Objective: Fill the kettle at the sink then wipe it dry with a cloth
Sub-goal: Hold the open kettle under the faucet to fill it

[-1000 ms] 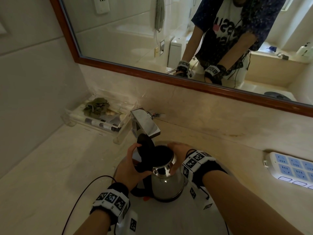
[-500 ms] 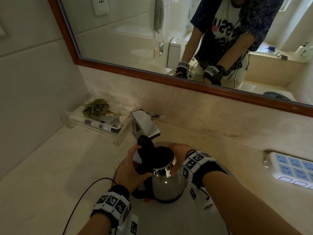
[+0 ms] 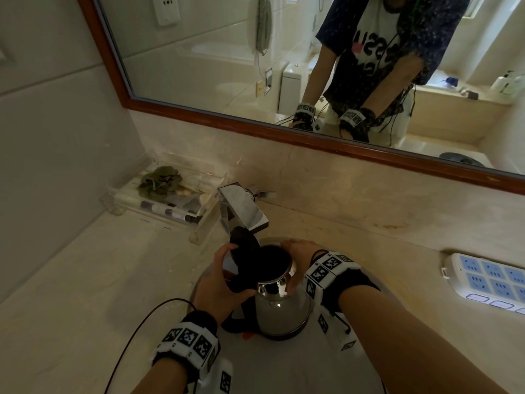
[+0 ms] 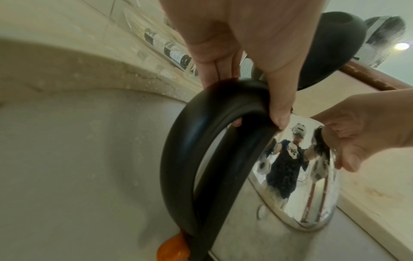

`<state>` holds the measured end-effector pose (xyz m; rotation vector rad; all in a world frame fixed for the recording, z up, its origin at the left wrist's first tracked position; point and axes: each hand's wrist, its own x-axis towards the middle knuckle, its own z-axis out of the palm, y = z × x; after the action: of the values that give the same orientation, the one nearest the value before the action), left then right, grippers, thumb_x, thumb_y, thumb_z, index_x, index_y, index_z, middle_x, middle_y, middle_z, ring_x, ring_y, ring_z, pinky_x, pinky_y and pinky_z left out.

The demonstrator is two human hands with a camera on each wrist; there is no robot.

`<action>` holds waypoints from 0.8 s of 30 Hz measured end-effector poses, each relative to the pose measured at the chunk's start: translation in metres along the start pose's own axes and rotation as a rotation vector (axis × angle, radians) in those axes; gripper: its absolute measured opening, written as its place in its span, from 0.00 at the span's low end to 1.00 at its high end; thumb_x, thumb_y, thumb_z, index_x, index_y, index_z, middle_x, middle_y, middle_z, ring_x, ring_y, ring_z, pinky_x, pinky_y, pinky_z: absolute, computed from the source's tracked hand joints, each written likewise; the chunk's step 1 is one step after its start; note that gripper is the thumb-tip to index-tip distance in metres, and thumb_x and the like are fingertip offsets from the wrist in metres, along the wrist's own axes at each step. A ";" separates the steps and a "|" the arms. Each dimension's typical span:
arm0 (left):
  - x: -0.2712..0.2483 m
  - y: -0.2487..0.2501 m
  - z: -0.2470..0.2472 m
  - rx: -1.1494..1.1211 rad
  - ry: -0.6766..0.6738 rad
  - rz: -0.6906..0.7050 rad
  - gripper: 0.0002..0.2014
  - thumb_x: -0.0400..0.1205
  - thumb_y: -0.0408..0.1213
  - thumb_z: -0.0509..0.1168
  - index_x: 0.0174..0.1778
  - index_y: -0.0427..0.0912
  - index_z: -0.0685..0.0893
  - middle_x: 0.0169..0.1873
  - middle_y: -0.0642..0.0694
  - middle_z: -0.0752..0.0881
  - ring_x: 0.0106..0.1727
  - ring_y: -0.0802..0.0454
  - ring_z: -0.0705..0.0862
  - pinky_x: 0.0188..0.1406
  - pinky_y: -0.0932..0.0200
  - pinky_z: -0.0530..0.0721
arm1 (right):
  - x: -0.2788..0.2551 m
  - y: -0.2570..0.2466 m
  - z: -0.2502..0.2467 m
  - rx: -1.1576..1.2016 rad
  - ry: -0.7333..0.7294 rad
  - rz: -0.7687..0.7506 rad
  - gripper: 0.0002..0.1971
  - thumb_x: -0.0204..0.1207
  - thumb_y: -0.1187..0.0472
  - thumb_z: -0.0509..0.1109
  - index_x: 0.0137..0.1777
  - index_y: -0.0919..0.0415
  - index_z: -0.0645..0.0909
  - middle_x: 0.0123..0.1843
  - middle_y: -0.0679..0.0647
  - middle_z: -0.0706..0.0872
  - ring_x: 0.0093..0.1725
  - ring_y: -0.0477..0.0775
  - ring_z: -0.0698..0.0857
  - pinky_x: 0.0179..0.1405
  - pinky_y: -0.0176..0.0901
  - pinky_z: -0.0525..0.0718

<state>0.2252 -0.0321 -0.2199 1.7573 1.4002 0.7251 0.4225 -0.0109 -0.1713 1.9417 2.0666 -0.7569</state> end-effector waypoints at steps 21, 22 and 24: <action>0.001 0.000 -0.001 -0.020 -0.030 -0.049 0.46 0.65 0.37 0.79 0.72 0.54 0.57 0.59 0.44 0.82 0.51 0.53 0.80 0.36 0.78 0.71 | -0.002 -0.008 -0.012 -0.059 -0.045 0.004 0.30 0.74 0.58 0.73 0.75 0.65 0.72 0.73 0.61 0.79 0.72 0.62 0.78 0.72 0.49 0.77; 0.001 0.000 -0.001 -0.019 -0.031 -0.050 0.46 0.65 0.37 0.79 0.72 0.53 0.57 0.60 0.44 0.82 0.52 0.51 0.81 0.37 0.77 0.71 | -0.001 -0.008 -0.013 -0.067 -0.050 0.004 0.30 0.75 0.58 0.73 0.76 0.65 0.72 0.74 0.62 0.78 0.73 0.62 0.78 0.72 0.49 0.76; 0.001 0.001 -0.001 -0.014 -0.031 -0.050 0.45 0.65 0.36 0.79 0.72 0.53 0.57 0.60 0.44 0.82 0.52 0.51 0.81 0.36 0.78 0.71 | -0.001 -0.008 -0.013 -0.073 -0.057 0.004 0.30 0.75 0.57 0.73 0.76 0.64 0.72 0.74 0.62 0.78 0.73 0.62 0.77 0.72 0.49 0.76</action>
<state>0.2250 -0.0313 -0.2188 1.7096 1.4103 0.6759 0.4175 -0.0055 -0.1585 1.8629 2.0278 -0.7170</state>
